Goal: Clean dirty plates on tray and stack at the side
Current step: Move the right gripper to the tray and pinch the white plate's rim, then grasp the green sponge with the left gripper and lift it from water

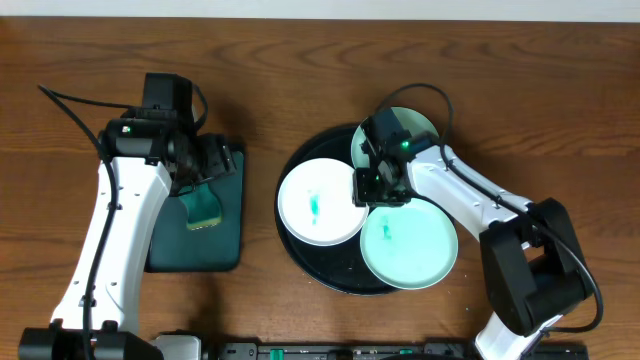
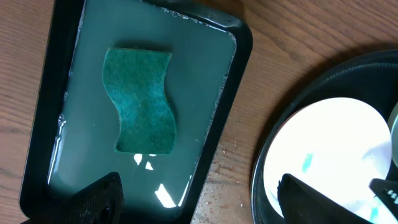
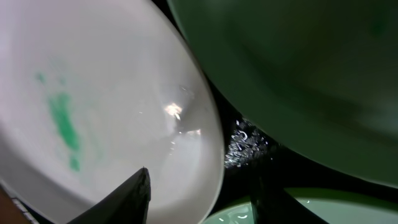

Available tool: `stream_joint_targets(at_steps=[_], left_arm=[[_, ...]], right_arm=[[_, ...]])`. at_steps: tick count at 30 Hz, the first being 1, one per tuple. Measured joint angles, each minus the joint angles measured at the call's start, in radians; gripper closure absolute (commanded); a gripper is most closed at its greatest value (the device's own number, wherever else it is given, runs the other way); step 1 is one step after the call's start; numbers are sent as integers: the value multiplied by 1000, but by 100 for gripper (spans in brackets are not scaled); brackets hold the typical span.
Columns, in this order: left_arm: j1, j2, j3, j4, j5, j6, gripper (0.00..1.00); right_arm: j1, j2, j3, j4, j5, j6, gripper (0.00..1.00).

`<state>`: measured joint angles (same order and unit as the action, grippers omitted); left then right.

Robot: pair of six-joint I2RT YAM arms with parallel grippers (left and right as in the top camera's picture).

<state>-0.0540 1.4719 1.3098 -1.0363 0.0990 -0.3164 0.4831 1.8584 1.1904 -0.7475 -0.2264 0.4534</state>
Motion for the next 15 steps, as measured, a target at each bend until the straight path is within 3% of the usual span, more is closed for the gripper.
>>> stream_joint_targets(at_steps=[3,10,15], left_arm=[[0,0,0,0,0,0,20],[0,0,0,0,0,0,20],[0,0,0,0,0,0,20]], right_arm=[[0,0,-25,34,2,6,73],[0,0,-42,108,9,10,82],[0,0,-84,150,21,13,98]])
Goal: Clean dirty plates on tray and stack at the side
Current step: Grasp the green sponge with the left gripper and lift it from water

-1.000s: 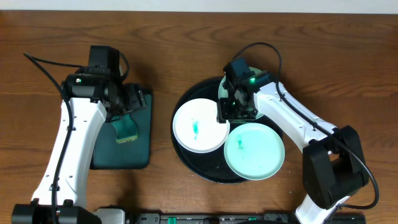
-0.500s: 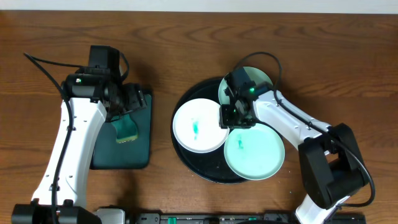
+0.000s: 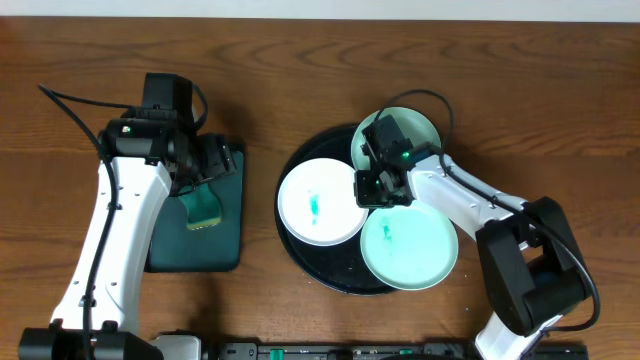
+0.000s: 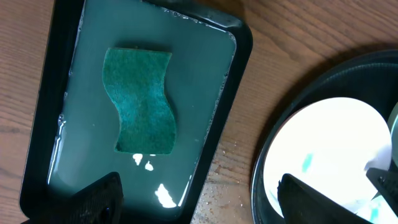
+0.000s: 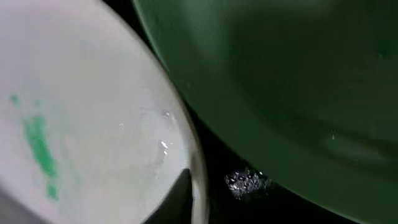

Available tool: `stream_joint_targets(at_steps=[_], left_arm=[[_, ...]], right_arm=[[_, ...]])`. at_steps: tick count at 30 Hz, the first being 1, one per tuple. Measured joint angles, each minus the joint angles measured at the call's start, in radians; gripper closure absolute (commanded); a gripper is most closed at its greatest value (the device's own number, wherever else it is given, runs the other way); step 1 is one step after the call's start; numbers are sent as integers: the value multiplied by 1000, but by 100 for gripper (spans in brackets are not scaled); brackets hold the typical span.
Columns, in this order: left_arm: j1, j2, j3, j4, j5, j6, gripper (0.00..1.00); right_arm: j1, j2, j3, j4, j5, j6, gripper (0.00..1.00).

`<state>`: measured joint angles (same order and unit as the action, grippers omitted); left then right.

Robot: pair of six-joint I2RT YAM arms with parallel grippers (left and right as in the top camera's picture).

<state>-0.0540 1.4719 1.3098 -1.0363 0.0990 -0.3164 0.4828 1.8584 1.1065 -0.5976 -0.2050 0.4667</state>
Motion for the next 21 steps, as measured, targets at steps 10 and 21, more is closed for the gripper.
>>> stream_joint_targets(at_steps=[10,21], left_arm=[[0,0,0,0,0,2,50],[0,28,-11,26,-92,2,43]], right_arm=[[0,0,-10,5,3,8,99],[0,0,-10,5,3,8,99]])
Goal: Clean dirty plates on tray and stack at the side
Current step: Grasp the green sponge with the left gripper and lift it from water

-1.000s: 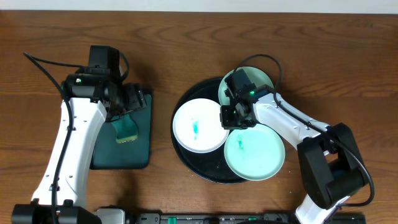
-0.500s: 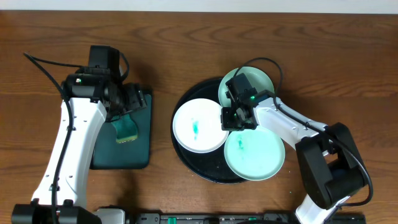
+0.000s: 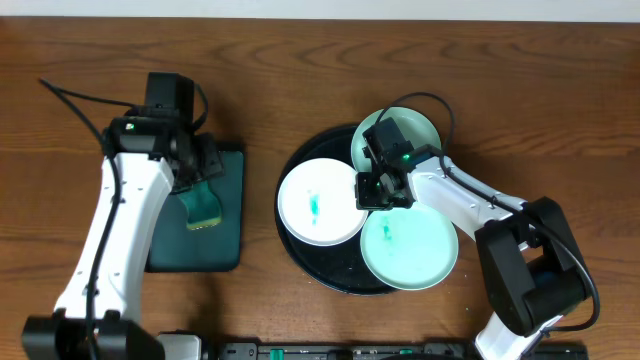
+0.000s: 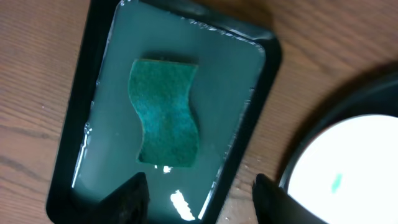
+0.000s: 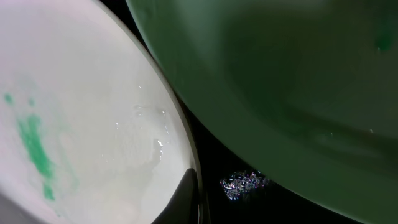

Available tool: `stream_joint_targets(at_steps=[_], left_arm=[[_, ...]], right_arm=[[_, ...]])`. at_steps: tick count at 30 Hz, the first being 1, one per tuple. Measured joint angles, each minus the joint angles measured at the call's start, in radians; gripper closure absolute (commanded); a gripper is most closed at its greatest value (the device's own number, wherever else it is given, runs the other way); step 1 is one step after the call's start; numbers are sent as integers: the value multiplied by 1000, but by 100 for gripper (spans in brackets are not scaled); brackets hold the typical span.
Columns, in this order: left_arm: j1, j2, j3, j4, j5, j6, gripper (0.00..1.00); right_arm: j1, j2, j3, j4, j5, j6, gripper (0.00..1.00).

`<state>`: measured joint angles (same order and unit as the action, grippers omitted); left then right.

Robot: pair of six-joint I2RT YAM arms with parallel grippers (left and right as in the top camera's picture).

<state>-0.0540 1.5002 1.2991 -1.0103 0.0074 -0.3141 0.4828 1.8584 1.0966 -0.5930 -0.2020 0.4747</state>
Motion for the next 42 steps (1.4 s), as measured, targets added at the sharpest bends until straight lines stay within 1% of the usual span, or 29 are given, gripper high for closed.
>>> stream_joint_targets(at_steps=[3,4,5,10,18,19,23,24,34,37,38,39,42], left_arm=[[0,53,-33,50,-20,4,44],[0,70,-43,64,-23,5,48],[0,89,-57,82,-26,5,49],[9,150,-109,148,-33,9,50],[64,156,-179,227,24,64,49],[74,156,-193,232,28,68,50],[106,156,-257,255,41,79,58],[113,156,-266,256,43,80,58],[119,175,-274,315,49,83,59],[119,222,-274,323,53,84,65],[119,237,-274,328,54,85,69],[119,251,-274,333,55,86,76],[119,263,-273,339,54,86,92]], right_arm=[[0,0,0,0,0,0,99],[0,0,0,0,0,0,99],[0,0,0,0,0,0,99],[0,0,0,-1,0,0,99],[0,0,0,0,0,0,99],[0,0,0,-1,0,0,99],[0,0,0,0,0,0,99],[0,0,0,0,0,0,99],[0,0,0,-4,0,0,99],[0,0,0,-8,0,0,99],[0,0,0,-8,0,0,99],[0,0,0,-9,0,0,99],[0,0,1,-11,0,0,99]])
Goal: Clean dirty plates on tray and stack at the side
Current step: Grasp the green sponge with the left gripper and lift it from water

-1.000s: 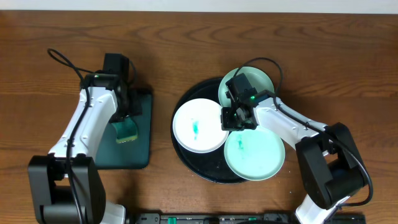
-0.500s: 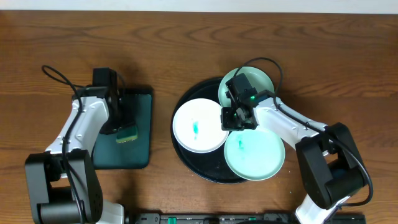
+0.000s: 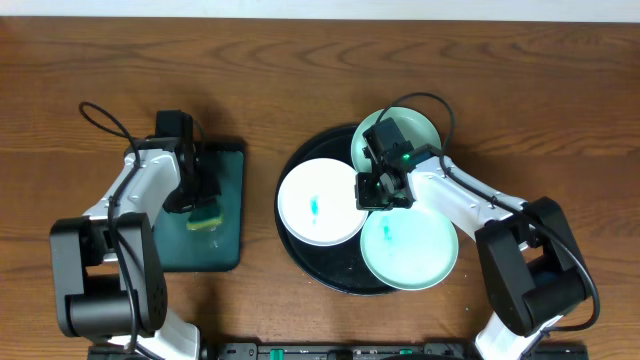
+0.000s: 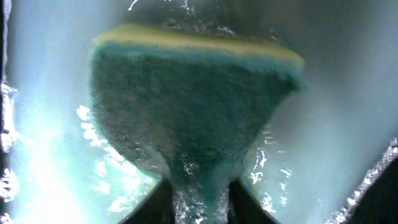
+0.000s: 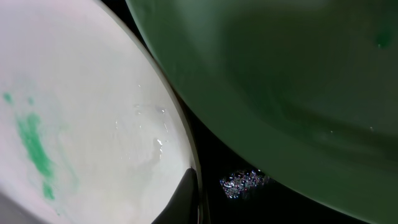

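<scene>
Three dirty plates lie on the round black tray [image 3: 318, 275]: a white plate [image 3: 315, 205] smeared green, a pale green plate [image 3: 410, 245] in front and another [image 3: 412, 128] behind. My right gripper [image 3: 370, 192] is shut on the white plate's [image 5: 93, 124] right rim, one finger [image 5: 185, 199] lying on its inner face. A green sponge [image 3: 206, 213] with a yellow back lies in the water of the rectangular black tray [image 3: 200, 258]. My left gripper [image 3: 196, 196] is down in that tray, shut on the sponge [image 4: 186, 106], pinching its near end [image 4: 199, 202].
Both trays sit on a brown wooden table [image 3: 520, 90]. The rectangular tray is at the left, the round one at the middle. A black cable [image 3: 100, 115] loops behind the left arm. Water droplets [image 5: 239, 182] glint on the round tray between the plates.
My left gripper was open high over the rectangular tray; now it is down in the water and shut on the sponge. The right gripper has stayed shut on the white plate's rim.
At first both grippers were open, the left above the sponge tray, the right astride the white plate's rim. The right then stood closed on the rim and stayed. The left had shifted over the sponge and narrowed, and now grips the sponge in the water.
</scene>
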Available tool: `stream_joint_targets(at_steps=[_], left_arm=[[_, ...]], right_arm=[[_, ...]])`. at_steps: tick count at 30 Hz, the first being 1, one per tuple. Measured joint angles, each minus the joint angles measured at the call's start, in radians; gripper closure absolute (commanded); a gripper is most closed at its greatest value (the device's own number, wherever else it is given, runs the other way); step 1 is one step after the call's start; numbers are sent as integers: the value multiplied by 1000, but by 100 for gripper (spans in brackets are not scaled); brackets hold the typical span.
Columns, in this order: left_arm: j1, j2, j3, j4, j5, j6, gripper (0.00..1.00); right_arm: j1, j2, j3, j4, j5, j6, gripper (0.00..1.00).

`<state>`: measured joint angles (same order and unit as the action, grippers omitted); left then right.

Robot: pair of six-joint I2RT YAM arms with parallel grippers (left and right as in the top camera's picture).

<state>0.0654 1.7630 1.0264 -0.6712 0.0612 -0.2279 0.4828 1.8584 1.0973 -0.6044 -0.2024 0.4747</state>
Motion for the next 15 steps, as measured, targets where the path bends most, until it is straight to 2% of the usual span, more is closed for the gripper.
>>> stream_joint_targets(at_steps=[9,15], left_arm=[[2,-43,-3,1,4,-3,93],[-6,-278,-8,-5,11,-3,93]], right_arm=[[0,0,0,0,-2,0,99],[0,0,0,0,-2,0,99]])
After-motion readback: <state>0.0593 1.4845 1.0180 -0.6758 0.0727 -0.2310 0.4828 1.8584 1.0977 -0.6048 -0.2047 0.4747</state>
